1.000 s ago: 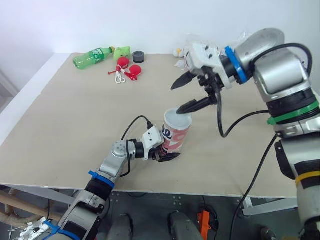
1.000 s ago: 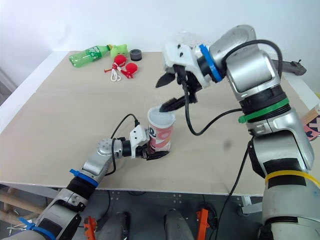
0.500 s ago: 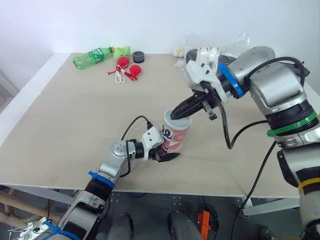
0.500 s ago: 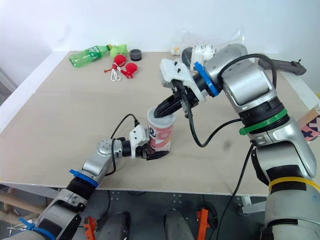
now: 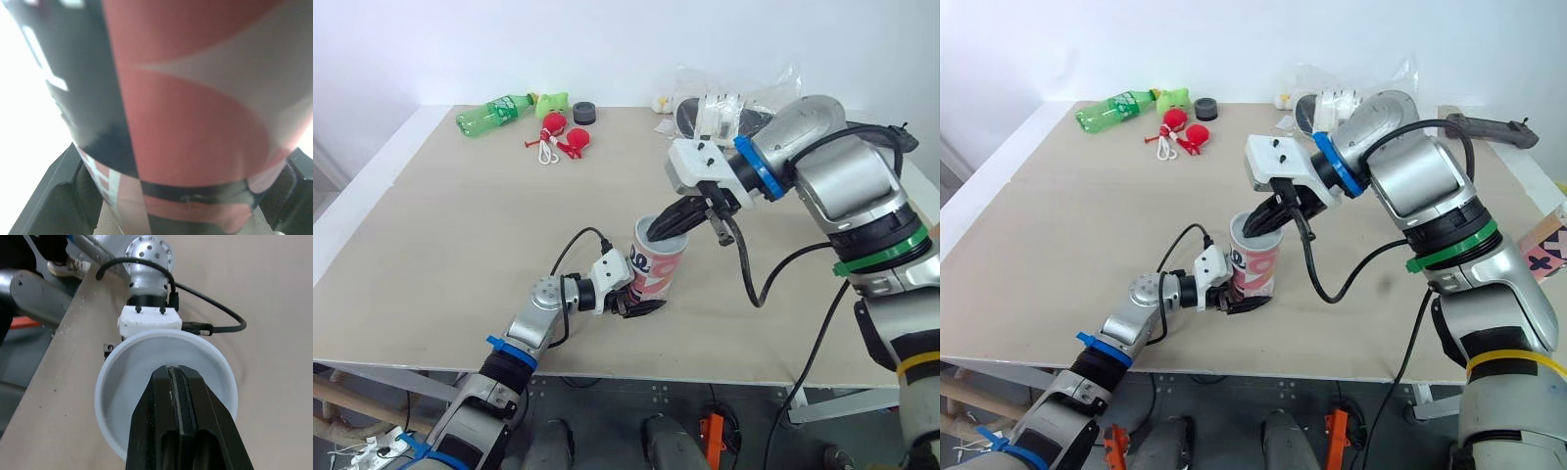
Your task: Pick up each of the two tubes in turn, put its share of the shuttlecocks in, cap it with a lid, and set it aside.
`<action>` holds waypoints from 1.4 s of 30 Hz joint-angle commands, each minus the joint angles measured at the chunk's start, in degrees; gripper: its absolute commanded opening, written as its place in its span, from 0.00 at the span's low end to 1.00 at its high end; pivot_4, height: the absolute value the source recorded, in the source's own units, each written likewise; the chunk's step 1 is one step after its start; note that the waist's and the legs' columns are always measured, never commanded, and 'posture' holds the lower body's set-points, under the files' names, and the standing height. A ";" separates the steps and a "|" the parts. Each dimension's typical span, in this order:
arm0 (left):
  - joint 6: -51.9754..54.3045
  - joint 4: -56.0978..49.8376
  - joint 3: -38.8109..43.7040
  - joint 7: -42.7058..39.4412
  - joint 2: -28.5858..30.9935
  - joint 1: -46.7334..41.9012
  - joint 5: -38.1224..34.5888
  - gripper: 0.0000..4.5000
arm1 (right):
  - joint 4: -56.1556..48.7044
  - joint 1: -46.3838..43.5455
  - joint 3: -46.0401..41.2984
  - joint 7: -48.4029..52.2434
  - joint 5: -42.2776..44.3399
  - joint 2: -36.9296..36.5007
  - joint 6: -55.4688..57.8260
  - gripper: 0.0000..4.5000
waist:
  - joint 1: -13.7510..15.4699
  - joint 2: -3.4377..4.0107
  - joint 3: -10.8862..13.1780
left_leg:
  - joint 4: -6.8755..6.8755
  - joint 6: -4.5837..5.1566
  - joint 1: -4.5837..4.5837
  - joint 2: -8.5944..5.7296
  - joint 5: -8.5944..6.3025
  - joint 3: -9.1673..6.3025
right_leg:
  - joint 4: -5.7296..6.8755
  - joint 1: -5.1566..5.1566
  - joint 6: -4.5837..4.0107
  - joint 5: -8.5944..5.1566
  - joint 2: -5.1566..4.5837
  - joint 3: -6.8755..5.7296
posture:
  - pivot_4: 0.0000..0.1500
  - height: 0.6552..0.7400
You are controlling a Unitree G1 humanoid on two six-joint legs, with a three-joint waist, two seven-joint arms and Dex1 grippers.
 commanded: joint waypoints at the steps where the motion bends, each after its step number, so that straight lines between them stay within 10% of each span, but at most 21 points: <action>1: 0.81 1.14 -0.63 0.36 0.37 1.07 1.27 0.81 | -1.13 2.43 5.29 2.41 -2.80 -0.46 -0.48 0.01 | 0.01 -0.01 -0.09 | 0.00 0.00 0.00 0.00 0.00 0.00 | 0.00 0.00 0.00 0.00 0.00 0.00 | 1.00 1.00; 9: 0.73 1.23 -0.84 0.74 0.28 1.03 1.16 0.81 | -1.86 4.15 5.49 2.41 -4.62 -0.50 -2.12 0.01 | 0.03 -0.19 -0.65 | -0.01 0.00 0.04 0.00 0.00 0.00 | -0.01 0.03 -0.03 -0.03 0.00 0.00 | 1.00 1.00; 16: 1.05 0.36 -0.32 1.04 0.48 1.85 0.87 0.81 | -3.12 5.25 -11.45 -1.45 5.37 1.56 4.66 0.01 | 0.02 -0.33 -0.84 | -0.09 0.00 0.09 0.01 -0.01 0.00 | 0.00 0.04 -0.08 -0.08 0.00 -0.02 | 1.00 1.00; 27: 1.76 -1.11 1.34 0.47 0.63 3.13 -1.58 0.81 | -16.30 24.71 -39.22 -18.33 25.95 0.31 21.91 0.99 | 0.16 -0.34 -0.81 | -0.11 0.07 -0.09 0.01 -0.07 -0.07 | -0.04 -0.04 -0.09 -0.17 0.00 -0.08 | 1.00 1.00; 30: 1.94 -1.17 1.92 0.08 0.94 3.59 -1.98 0.99 | -20.32 33.38 -43.97 -24.09 27.85 1.63 22.40 1.00 | 0.00 -0.31 -0.81 | -0.12 0.07 -0.06 0.02 -0.06 -0.05 | -0.01 -0.08 -0.11 -0.14 0.02 -0.05 | 1.00 1.00; 42: 1.76 -4.05 3.30 -3.20 4.84 6.91 -3.95 0.99 | -30.14 60.31 -33.04 -37.82 15.76 13.43 2.03 1.00 | -0.47 -0.33 -0.83 | -0.19 0.07 0.07 0.10 -0.07 -0.03 | -0.02 -0.04 -0.16 -0.15 0.14 0.02 | 1.00 1.00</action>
